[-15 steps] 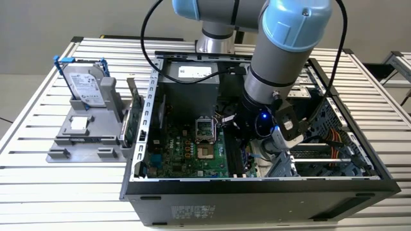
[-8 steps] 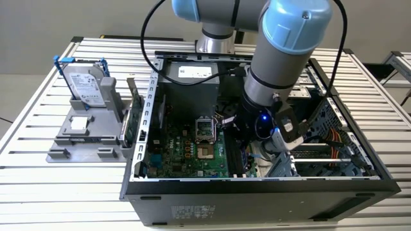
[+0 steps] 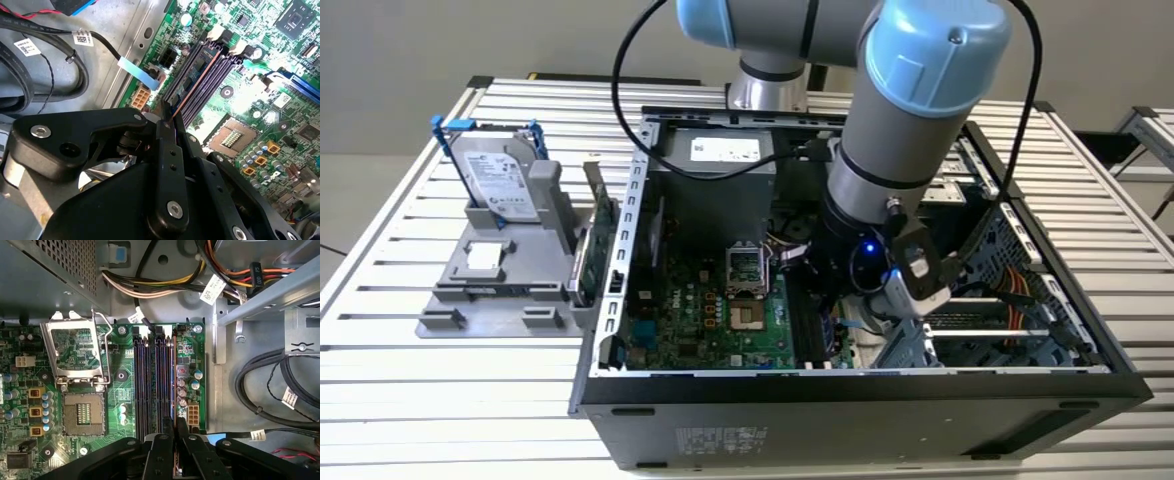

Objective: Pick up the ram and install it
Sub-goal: 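Insert the ram into the slot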

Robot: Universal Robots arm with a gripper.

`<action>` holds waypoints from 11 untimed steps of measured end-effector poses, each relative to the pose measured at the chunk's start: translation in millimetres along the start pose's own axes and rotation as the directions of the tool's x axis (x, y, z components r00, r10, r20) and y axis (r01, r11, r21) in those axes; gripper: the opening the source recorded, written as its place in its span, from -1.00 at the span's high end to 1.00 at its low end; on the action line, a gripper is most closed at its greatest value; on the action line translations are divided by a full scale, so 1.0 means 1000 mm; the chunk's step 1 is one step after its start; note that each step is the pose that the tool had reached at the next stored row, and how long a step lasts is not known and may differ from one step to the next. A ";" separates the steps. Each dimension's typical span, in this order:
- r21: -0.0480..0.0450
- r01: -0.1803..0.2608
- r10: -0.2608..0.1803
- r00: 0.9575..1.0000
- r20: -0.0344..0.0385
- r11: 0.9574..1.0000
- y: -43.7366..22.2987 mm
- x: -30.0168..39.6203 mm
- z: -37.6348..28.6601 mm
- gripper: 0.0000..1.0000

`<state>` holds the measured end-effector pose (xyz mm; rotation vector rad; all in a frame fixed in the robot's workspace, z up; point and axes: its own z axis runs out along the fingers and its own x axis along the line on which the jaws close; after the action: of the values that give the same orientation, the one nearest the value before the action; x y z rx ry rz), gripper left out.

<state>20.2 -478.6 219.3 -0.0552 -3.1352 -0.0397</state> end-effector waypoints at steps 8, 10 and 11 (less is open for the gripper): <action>0.000 0.000 0.000 1.000 0.000 1.000 -0.0016 0.0008 0.0015 1.00; 0.000 0.000 0.000 1.000 0.000 1.000 -0.0020 0.0007 0.0015 1.00; 0.000 0.000 0.000 1.000 0.000 1.000 -0.0020 0.0007 0.0015 1.00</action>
<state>19.4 -480.6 217.7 -0.0552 -3.1351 -0.0393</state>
